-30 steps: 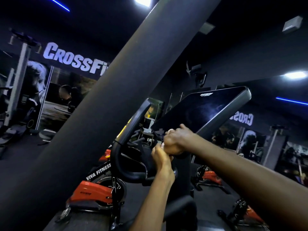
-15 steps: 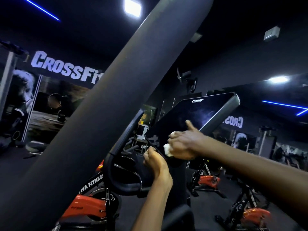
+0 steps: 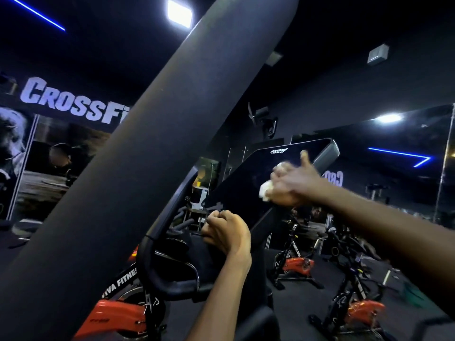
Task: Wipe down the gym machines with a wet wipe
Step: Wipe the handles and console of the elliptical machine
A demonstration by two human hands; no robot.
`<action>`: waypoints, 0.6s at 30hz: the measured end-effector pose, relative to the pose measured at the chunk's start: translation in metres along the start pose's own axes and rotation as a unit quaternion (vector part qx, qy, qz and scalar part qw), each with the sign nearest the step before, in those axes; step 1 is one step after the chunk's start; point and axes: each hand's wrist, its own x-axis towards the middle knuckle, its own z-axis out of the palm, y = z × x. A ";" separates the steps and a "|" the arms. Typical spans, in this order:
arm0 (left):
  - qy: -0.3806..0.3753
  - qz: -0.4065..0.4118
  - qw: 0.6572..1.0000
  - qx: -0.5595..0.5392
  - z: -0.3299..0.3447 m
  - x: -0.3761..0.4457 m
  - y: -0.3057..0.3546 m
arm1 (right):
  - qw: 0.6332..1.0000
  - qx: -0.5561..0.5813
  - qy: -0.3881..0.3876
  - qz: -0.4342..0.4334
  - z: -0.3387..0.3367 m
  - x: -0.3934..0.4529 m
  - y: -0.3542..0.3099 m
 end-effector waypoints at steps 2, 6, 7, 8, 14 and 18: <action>-0.001 0.016 1.000 0.010 -0.002 0.002 -0.003 | 0.996 -0.018 0.007 0.091 -0.012 0.002 0.033; -0.006 0.017 1.000 0.026 -0.005 0.007 -0.006 | 0.995 -0.036 0.019 0.086 -0.004 0.003 0.016; -0.008 0.025 0.999 0.029 -0.005 0.007 -0.006 | 0.998 -0.024 0.031 0.049 0.004 -0.001 0.007; -0.010 0.033 0.999 0.029 -0.006 0.007 -0.005 | 0.999 -0.014 0.039 0.013 0.007 -0.004 0.002; -0.018 0.020 0.999 0.018 -0.008 0.009 -0.006 | 0.985 -0.037 0.057 0.157 -0.014 0.003 0.051; -0.024 -0.013 0.999 -0.018 -0.011 0.011 -0.009 | 0.993 -0.049 0.044 0.101 -0.001 -0.002 0.012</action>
